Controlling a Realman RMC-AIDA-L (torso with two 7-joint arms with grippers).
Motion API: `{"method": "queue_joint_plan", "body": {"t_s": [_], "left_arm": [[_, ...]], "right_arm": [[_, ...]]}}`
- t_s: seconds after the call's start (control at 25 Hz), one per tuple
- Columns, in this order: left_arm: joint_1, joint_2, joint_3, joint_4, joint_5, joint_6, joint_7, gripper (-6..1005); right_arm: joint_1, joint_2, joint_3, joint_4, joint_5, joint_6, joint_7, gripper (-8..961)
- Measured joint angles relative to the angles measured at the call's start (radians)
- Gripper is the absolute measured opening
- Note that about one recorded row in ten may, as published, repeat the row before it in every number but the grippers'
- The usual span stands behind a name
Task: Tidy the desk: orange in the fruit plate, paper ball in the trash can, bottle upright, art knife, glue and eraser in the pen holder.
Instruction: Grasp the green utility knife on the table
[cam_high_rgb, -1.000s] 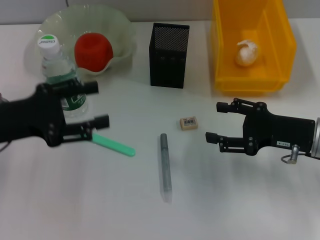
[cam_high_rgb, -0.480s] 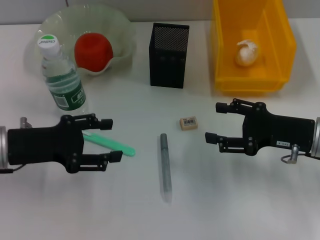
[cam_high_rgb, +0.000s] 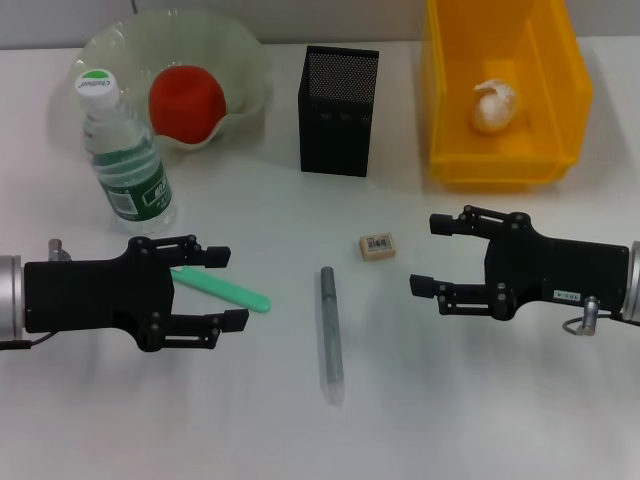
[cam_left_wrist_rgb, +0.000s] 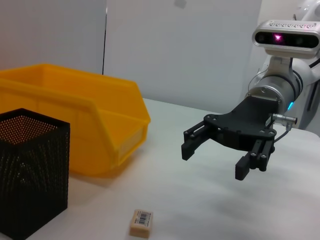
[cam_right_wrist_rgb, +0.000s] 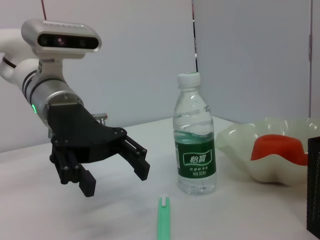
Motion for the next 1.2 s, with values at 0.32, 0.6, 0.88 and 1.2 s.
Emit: {"method": "queue_joint_plan", "body": {"t_s": [0.32,0.6,0.88,1.2], "left_arm": [[-0.008,0.01,0.014,0.005,0.001,0.002,-0.016,784],[-0.044,0.025,0.069,0.031,0.001,0.007,-0.057,783],[-0.096,0.037,0.178,0.127,0.006,0.016,-0.147,782],[-0.14,0.03,0.199,0.197,0.103,0.01,-0.168,780]], "right_arm": [[-0.003,0.0,0.0,0.0,-0.003,0.0,0.0,823],[-0.003,-0.001,0.0,0.0,-0.01,0.0,0.003,823],[0.005,-0.007,0.0,0.0,-0.045,0.003,0.035,823],[0.006,-0.008,0.0,-0.012,-0.054,0.005,0.06,823]]}}
